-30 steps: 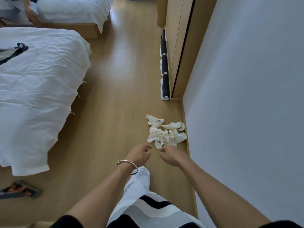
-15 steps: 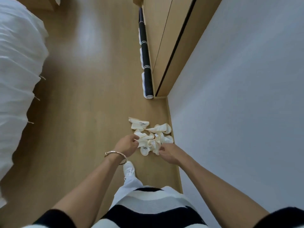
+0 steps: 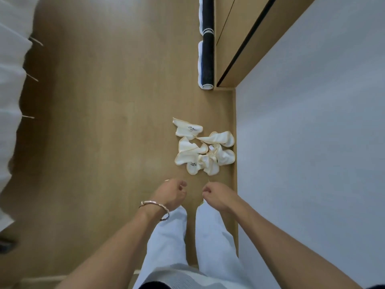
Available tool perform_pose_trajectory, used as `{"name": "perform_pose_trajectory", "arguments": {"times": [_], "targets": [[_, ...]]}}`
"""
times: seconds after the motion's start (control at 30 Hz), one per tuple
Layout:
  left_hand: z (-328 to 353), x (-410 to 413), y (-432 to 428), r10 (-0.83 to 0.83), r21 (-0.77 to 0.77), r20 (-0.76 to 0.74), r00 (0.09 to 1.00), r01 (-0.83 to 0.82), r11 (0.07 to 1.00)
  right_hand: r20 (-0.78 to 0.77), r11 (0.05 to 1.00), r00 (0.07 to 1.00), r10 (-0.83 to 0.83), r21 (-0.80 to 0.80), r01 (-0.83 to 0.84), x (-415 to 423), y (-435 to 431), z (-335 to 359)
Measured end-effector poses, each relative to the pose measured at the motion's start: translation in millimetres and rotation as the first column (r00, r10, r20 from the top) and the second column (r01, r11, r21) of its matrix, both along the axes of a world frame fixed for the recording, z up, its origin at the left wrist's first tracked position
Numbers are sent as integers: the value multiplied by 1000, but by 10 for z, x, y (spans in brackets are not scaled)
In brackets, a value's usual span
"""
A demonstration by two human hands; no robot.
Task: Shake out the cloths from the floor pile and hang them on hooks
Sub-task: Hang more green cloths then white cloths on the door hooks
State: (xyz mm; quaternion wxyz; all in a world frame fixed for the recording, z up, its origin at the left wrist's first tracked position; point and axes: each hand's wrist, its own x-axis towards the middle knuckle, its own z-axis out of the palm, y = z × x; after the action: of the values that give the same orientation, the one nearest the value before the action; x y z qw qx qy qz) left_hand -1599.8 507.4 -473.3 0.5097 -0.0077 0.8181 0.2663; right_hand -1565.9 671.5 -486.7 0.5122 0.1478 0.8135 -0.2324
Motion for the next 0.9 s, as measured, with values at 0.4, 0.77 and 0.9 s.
{"name": "perform_pose_trajectory", "arguments": {"times": [0.4, 0.77, 0.9], "targets": [[-1941, -313, 853, -180, -60, 16, 983, 181, 982, 42, 992, 992, -115, -37, 117, -177, 875, -1886], [-3587, -331, 1135, -338, -105, -46, 940, 332, 937, 66, 993, 992, -103, -47, 106, -287, 1263, -3557], [-4140, -280, 1223, -396, -141, -37, 917, 388, 911, 44, 994, 995, -92, -49, 94, -271, 1283, -4116]]}}
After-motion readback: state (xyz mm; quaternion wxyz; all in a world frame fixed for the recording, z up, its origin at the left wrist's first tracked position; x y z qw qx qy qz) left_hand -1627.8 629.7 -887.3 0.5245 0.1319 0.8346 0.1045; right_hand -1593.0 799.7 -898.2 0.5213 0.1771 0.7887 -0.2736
